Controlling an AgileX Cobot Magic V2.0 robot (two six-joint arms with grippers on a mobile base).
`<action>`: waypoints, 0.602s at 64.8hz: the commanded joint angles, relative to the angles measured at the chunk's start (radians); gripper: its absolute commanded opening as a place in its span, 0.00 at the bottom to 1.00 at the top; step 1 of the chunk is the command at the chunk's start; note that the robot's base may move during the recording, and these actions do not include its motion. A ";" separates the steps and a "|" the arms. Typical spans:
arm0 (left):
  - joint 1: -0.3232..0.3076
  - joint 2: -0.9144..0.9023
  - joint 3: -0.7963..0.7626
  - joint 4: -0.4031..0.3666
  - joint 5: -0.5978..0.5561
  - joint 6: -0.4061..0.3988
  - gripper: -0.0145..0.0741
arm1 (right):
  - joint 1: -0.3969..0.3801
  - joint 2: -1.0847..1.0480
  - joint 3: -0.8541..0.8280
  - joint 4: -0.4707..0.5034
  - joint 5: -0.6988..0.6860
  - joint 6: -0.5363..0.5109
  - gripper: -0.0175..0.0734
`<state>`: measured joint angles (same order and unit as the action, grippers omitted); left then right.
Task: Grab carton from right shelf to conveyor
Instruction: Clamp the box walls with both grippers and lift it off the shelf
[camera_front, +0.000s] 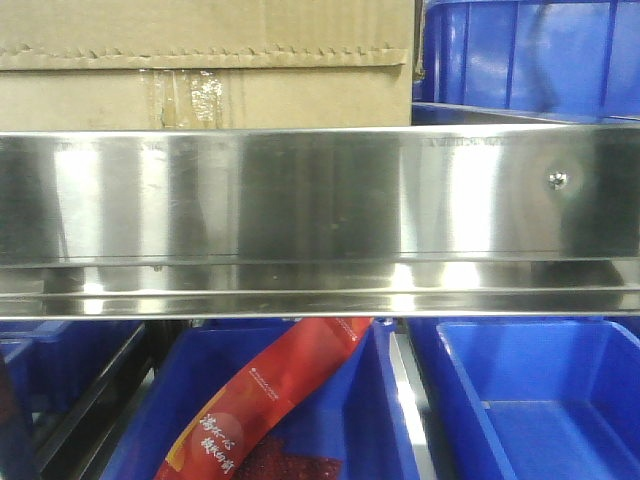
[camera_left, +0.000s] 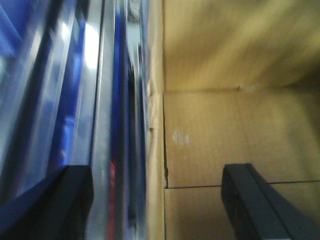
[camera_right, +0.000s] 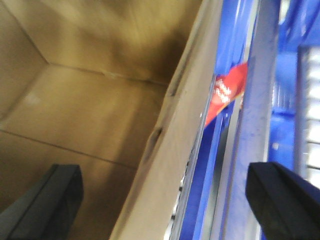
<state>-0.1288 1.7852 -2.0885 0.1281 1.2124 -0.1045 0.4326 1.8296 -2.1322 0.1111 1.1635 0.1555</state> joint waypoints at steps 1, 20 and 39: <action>0.006 0.010 -0.010 -0.014 -0.012 -0.007 0.61 | 0.000 0.014 -0.009 -0.011 -0.030 0.000 0.76; 0.006 0.015 -0.010 -0.005 -0.005 -0.007 0.17 | 0.000 0.023 -0.009 -0.007 -0.024 0.000 0.11; 0.006 -0.036 -0.010 -0.020 0.009 -0.007 0.16 | 0.000 -0.032 -0.010 -0.007 -0.005 0.000 0.12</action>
<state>-0.1288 1.7942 -2.0902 0.1045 1.2312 -0.1045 0.4348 1.8490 -2.1339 0.1114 1.1638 0.1710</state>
